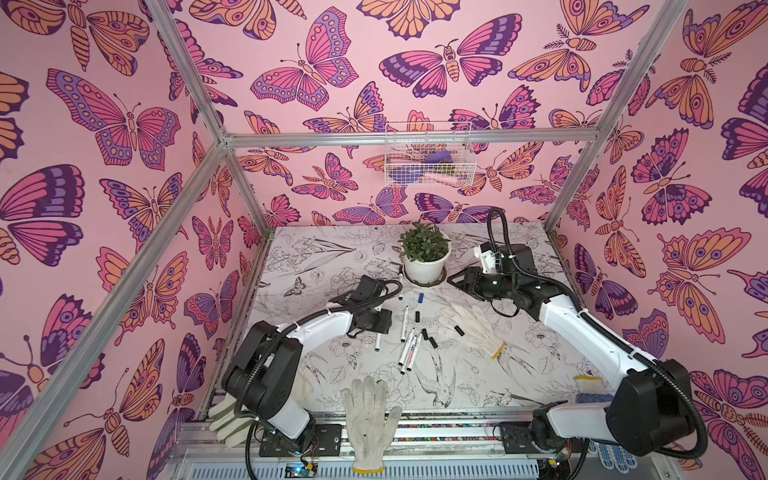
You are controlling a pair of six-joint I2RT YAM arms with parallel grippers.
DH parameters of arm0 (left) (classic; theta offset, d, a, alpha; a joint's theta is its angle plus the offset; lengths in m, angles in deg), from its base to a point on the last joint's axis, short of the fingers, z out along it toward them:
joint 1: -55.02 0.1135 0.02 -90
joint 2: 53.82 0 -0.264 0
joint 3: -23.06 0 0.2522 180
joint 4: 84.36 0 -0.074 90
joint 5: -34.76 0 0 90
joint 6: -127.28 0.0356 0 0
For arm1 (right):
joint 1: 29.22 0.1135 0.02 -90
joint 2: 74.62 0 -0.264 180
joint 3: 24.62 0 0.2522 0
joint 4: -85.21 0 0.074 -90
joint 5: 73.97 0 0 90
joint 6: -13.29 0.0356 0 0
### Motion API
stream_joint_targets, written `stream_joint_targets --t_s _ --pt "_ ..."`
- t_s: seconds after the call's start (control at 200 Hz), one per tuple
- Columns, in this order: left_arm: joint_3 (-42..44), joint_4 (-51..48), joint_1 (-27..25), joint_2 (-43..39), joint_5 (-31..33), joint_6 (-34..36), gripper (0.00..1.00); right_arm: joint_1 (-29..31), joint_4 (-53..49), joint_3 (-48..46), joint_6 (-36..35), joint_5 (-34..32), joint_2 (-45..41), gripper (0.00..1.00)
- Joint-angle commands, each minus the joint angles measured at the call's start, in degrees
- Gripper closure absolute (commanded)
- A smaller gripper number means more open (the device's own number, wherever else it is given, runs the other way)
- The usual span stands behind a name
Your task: Insert the pens into the pen caps
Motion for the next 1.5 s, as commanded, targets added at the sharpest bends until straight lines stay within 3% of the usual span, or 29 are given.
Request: stream_joint_targets --t_s 0.0,0.23,0.516,0.791,0.921,1.021,1.192,1.492 --pt "1.73 -0.7 -2.49 0.37 5.16 -3.36 0.46 -0.12 -0.86 0.63 -1.14 0.6 0.07 0.5" --pt "4.24 0.46 -4.18 0.6 14.79 -7.19 0.49 -0.02 -0.75 0.49 -1.04 1.2 0.41 0.5" --pt "4.99 0.54 -5.49 4.07 12.23 -6.26 0.52 -0.02 -1.4 0.69 -1.56 0.9 0.67 0.51" --pt "3.31 -3.58 -6.25 6.01 12.32 -7.0 0.99 -0.05 -2.21 0.99 -2.55 0.96 0.31 0.51" --pt "1.1 -3.45 -5.48 3.2 12.58 -6.83 1.0 0.04 -2.18 0.89 -2.55 1.13 0.27 0.51" --pt "-0.32 0.2 -4.05 -1.94 6.31 -5.46 1.0 0.69 -1.9 0.8 -2.64 1.99 0.57 0.51" --pt "2.62 18.24 -3.37 -11.09 -8.86 -3.69 1.0 3.76 -1.5 2.33 -5.19 7.95 2.49 0.51" --pt "0.38 29.45 -3.5 -9.29 -21.55 -5.94 1.0 9.03 -0.79 5.78 -8.5 12.31 3.52 0.5"
